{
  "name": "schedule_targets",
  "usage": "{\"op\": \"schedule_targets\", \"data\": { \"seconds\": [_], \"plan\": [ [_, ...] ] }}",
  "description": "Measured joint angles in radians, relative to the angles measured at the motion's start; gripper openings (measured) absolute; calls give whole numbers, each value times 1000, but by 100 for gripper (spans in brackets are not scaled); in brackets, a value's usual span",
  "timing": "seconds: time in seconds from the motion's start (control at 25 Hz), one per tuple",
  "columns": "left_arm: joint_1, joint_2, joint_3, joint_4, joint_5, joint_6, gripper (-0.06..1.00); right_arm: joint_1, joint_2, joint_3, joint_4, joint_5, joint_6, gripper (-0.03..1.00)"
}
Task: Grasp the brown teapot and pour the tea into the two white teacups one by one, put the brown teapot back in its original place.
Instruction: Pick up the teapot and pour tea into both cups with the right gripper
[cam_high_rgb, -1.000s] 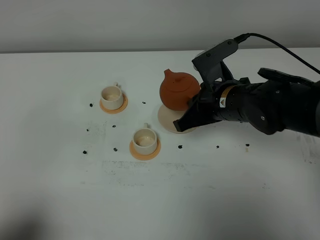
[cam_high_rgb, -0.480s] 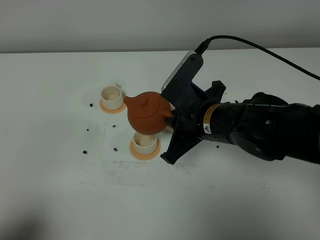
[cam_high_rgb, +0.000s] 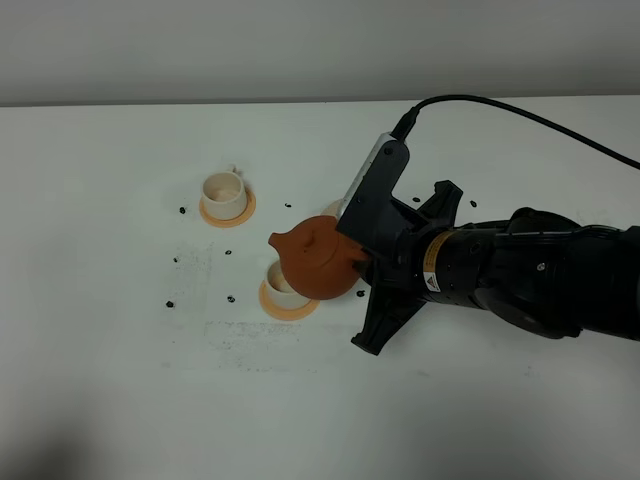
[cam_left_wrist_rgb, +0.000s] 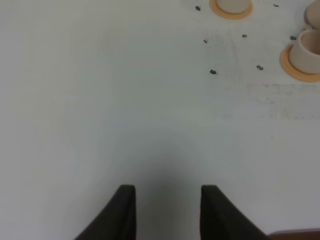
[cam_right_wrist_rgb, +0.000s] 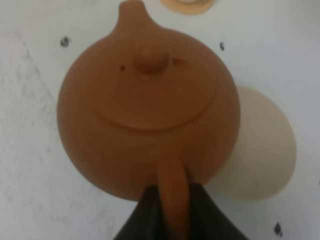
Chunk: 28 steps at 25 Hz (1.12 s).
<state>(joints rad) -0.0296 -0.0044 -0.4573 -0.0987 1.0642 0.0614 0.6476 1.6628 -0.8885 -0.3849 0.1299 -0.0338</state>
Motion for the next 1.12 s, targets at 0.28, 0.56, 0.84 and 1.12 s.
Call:
{"op": "schedule_targets", "data": {
  "seconds": [0.28,0.56,0.84,1.12],
  "plan": [
    [0,0,0,0,0,0,30,-6,0,24,-51,-16,-1,8],
    [0,0,0,0,0,0,30,-27,3,26,-173,4,17,8],
    [0,0,0,0,0,0,30,-32,44,26,-231,3,21,8],
    [0,0,0,0,0,0,30,-32,51,26,-282,2,21,8]
  ]
}}
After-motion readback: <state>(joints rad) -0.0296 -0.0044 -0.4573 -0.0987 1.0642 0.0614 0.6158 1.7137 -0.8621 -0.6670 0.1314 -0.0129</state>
